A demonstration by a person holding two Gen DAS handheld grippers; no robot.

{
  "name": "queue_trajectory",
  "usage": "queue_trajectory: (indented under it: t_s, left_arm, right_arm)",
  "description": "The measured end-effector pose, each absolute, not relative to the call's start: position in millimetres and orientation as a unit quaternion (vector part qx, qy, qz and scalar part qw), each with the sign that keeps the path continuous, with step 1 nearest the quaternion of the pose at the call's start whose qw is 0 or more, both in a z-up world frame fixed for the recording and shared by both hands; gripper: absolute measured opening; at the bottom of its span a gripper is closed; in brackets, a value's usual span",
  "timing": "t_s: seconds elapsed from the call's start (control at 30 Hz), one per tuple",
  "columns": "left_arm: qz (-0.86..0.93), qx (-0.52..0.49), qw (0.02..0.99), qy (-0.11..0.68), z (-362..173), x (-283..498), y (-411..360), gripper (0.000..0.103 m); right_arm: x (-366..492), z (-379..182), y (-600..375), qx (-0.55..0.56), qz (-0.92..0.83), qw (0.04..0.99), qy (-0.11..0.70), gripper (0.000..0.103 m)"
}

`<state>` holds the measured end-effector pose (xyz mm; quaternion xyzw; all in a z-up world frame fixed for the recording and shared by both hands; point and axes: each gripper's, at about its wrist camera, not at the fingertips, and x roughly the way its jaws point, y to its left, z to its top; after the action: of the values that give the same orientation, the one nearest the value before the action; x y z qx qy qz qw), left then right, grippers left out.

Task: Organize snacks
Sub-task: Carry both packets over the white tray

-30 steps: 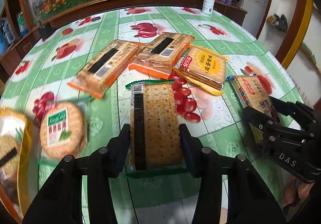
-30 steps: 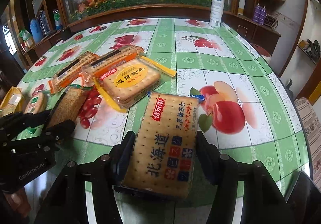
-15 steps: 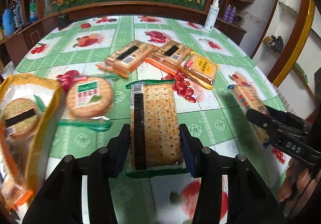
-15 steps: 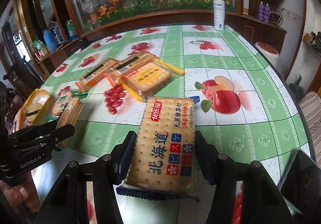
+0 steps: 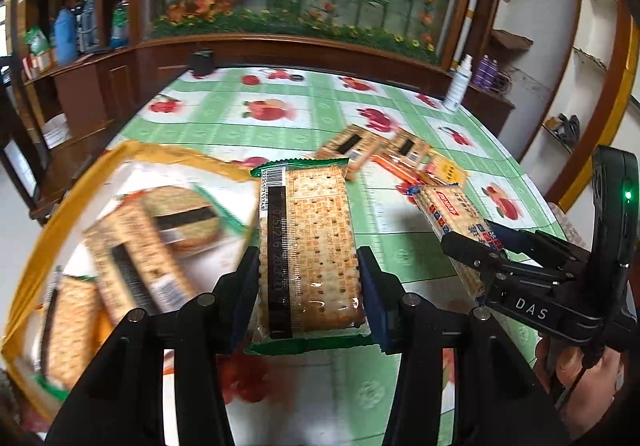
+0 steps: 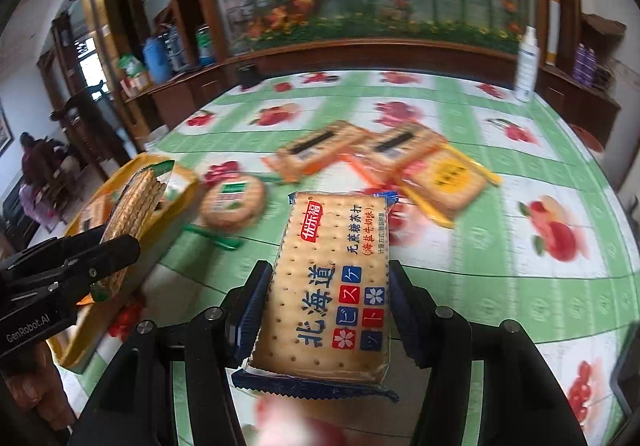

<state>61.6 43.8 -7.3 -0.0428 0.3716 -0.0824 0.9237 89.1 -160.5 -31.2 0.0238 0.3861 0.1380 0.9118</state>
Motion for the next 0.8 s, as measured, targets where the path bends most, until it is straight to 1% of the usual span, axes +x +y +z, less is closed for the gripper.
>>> queue_trajectory:
  t_s: [0.33,0.8]
  left_arm:
    - [-0.014,-0.058,0.935,0.349,0.4,43.1,77.9,0.046]
    - [0.032,-0.048,0.936,0.348,-0.3,19.2,96.4,0.046]
  right_arm:
    - [82.0,-8.8,-124.0,0.01,0.198,0.913,0.357,0.059]
    - [66.6,14.1,-88.6,0.014,0.259,0.908,0.329,0.058]
